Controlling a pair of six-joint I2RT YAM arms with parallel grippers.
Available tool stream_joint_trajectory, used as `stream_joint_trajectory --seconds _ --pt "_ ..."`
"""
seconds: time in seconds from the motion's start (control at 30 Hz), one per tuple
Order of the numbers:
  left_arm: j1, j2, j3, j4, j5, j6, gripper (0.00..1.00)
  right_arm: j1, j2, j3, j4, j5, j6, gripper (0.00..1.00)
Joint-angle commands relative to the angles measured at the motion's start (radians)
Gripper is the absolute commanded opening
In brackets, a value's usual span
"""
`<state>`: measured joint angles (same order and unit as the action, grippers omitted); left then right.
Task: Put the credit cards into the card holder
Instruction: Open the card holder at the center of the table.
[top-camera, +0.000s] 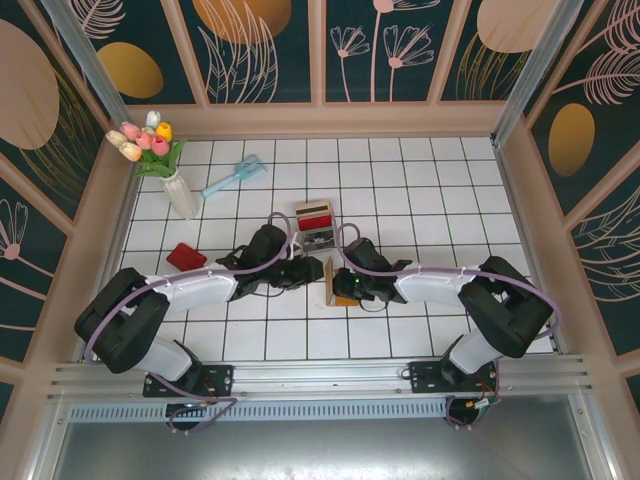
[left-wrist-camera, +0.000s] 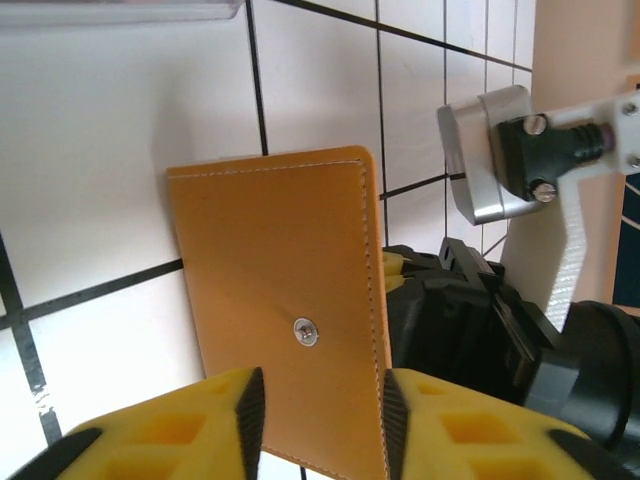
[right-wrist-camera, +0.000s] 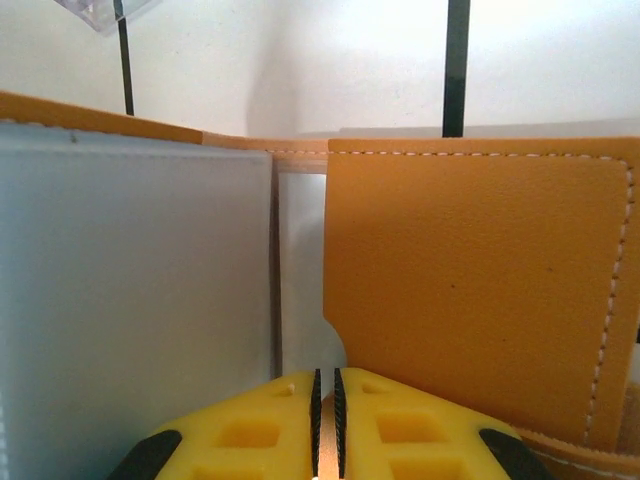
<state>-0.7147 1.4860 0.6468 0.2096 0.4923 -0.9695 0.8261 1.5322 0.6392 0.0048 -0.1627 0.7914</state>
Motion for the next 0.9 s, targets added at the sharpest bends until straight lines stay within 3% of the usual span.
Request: stream_joint_trajectory --seconds 0.0,0.13,0.4,0.73,0.87 --pt "-0.004 0.0 -0.002 0.033 -0.001 0.001 0.51 -0.001 -0.031 -0.005 0.025 -0.018 -0.001 0.15" --pt "-0.005 -0.023 -0.001 0.056 -0.018 -0.009 0.62 0.0 -0.047 0.005 0.027 -0.029 -0.013 0.15" --pt "-0.006 0.034 0.04 0.029 -0.06 -0.017 0.65 0.0 -0.05 -0.004 0.041 -0.035 -0.021 0.16" --pt "-0.005 0.094 0.055 0.0 -0.058 0.011 0.64 0.002 -0.042 -0.009 0.068 -0.046 -0.011 0.16" --pt "-0.006 0.096 0.042 -0.01 -0.083 0.009 0.52 0.002 -0.037 0.001 0.045 -0.034 -0.011 0.16"
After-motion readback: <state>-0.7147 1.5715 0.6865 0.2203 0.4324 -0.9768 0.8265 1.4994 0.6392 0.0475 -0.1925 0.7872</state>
